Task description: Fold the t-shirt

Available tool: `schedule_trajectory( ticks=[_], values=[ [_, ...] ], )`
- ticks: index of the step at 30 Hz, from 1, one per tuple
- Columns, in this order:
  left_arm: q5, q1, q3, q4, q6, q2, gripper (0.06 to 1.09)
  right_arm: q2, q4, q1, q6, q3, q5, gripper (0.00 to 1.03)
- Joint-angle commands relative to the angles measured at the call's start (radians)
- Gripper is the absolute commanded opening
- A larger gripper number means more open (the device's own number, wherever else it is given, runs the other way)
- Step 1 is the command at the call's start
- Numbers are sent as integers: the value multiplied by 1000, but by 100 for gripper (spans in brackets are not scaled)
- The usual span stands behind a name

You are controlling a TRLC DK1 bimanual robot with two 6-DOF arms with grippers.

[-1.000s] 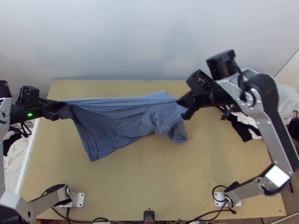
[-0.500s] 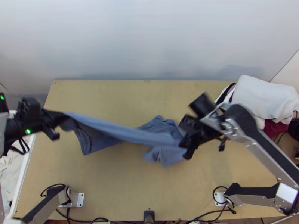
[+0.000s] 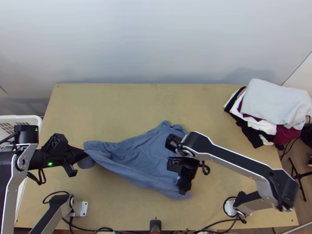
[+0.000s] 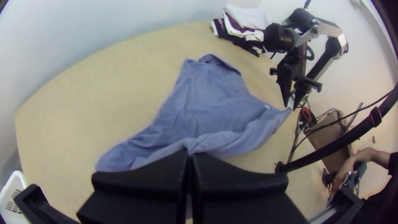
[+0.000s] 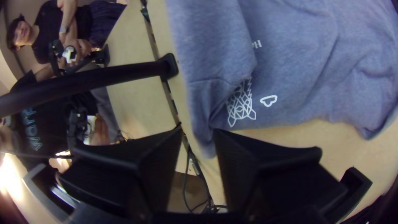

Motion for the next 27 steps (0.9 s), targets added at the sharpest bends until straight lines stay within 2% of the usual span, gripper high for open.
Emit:
schedule_trajectory(
  ticks=[1, 2, 3, 5, 10, 14, 17, 21, 25, 27],
  values=[
    [-22, 57, -66, -13, 69, -14, 9, 94, -60, -68, -11, 140, -203, 94],
    [-25, 74, -64, -13, 80, -15, 9, 91, -92, -102, -28, 157, -235, 99],
    [-28, 100, -61, -13, 100, -15, 9, 91, -139, -140, -65, 170, -268, 99],
    [-26, 187, -41, -11, 146, 0, 9, 66, -168, -214, -74, 161, -297, 99],
    [-19, 324, -24, 6, 177, 83, 9, 43, -143, -355, -10, 60, -274, 98],
    [-11, 281, -29, -29, 172, 51, 9, 75, -105, -461, 35, 26, -243, 96],
    [-23, 249, -52, -34, 174, 11, 9, 97, -91, -492, 41, 20, -237, 96],
    [-28, 328, -58, -36, 203, 35, 9, 115, -48, -492, 78, 22, -208, 96],
    [-28, 413, -31, 33, 152, 43, 9, 121, 44, -502, 128, 77, -22, 96],
    [-26, 453, -5, 29, 148, 59, 9, 128, 82, -516, 151, 112, 39, 96]
  ],
)
